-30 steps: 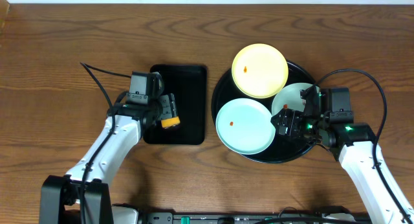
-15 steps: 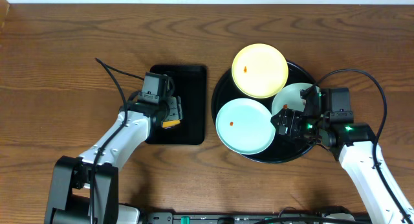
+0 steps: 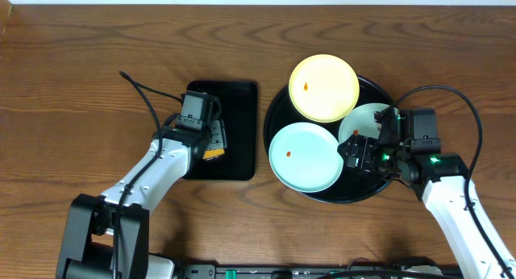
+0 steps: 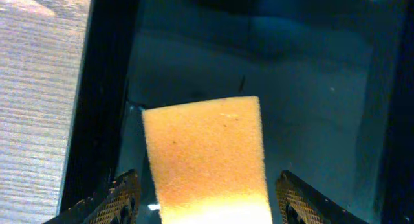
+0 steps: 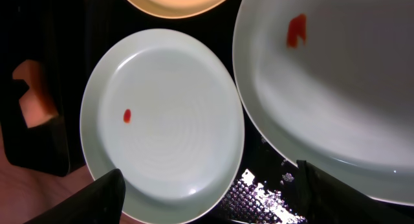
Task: Clean dirty plates on tray and stack at the side
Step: 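Lift the sponge with the left gripper above the black tray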
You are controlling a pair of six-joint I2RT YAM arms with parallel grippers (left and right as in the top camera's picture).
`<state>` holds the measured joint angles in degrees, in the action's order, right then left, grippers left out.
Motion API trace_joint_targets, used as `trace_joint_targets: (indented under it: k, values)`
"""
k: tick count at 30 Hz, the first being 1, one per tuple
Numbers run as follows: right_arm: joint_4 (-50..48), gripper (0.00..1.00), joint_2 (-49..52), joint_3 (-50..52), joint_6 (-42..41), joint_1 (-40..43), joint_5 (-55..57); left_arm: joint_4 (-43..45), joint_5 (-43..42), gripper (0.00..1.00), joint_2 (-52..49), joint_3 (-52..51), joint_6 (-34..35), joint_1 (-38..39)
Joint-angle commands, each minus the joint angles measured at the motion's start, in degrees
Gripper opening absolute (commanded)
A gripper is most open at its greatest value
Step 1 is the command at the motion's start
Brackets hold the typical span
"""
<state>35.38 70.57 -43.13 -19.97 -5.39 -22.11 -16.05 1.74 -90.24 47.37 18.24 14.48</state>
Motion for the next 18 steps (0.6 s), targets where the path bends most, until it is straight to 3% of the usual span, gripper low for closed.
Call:
trace_joint_targets:
  k: [1,10,14,18]
  values:
    - [-0.02,0.83,-0.07,-0.02,-0.37,-0.33,-0.46,0.13,1.57,0.68,-1.38,0.59,1.20,0.09]
    - [-0.02,0.83,-0.07,-0.02,-0.37,-0.33,-0.46,0.96,1.31,0.68,-5.27,0.59,2.25,0.83]
    - [-0.02,0.83,-0.07,-0.04,-0.37,-0.33,-0.46,1.18,1.33,0.57,-5.22,0.61,2.25,0.83]
    - [-0.02,0.83,-0.07,-0.02,-0.37,-0.33,-0.46,1.20,1.33,0.54,-5.20,0.63,2.29,0.83]
